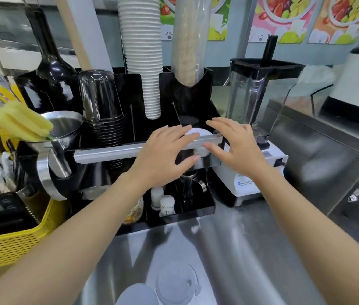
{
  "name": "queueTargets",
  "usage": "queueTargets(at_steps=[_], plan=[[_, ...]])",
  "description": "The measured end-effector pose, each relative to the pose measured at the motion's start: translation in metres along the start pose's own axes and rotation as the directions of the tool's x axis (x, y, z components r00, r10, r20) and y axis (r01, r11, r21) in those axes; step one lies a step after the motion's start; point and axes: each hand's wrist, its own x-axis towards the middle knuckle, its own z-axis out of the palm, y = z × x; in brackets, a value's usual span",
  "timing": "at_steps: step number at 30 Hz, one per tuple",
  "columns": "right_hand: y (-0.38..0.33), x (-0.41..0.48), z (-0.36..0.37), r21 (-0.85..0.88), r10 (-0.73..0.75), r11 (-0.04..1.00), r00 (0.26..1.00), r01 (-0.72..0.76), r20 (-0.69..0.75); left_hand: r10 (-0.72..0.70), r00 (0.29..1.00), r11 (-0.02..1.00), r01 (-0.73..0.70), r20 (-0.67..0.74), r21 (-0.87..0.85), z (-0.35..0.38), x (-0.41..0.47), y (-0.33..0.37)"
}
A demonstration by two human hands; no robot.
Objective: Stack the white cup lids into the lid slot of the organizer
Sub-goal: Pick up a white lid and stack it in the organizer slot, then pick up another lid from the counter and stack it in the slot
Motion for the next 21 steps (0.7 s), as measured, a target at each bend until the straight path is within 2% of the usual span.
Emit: queueTargets(at_steps=[4, 8, 11, 13, 15, 17, 19, 21], plan=[[-0.017, -0.05, 0.013, 0.149, -0.031, 0.988, 1.0, 0.03, 0.003, -0.033, 0.999, 0.989, 0.034, 0.008, -0.145, 0.006, -0.054, 0.014], [-0.04, -0.113, 0.04, 0.235, 0.029, 0.968, 0.964, -0.093, 0.264, -0.177, 0.97, 0.963, 0.205, 0.167, -0.172, 0.029, -0.115, 0.019], [-0.057, -0.156, 0.062, 0.213, 0.073, 0.955, 0.863, -0.204, 0.5, -0.213, 0.922, 0.955, 0.266, 0.324, -0.128, 0.047, -0.155, 0.023], [-0.066, -0.183, 0.075, 0.13, 0.114, 0.957, 0.747, -0.259, 0.655, -0.241, 0.845, 0.939, 0.327, 0.477, -0.106, 0.057, -0.179, 0.028], [-0.072, -0.208, 0.088, 0.068, 0.134, 0.96, 0.658, -0.273, 0.741, -0.276, 0.75, 0.924, 0.38, 0.601, -0.05, 0.067, -0.2, 0.034], [-0.074, -0.229, 0.097, 0.04, 0.155, 0.955, 0.609, -0.295, 0.778, -0.31, 0.696, 0.909, 0.416, 0.647, -0.012, 0.078, -0.219, 0.037], [-0.074, -0.243, 0.102, 0.008, 0.184, 0.95, 0.583, -0.311, 0.791, -0.327, 0.68, 0.899, 0.438, 0.656, -0.006, 0.087, -0.233, 0.041], [-0.078, -0.251, 0.102, -0.015, 0.211, 0.951, 0.611, -0.309, 0.763, -0.354, 0.685, 0.883, 0.469, 0.636, -0.014, 0.094, -0.245, 0.044]])
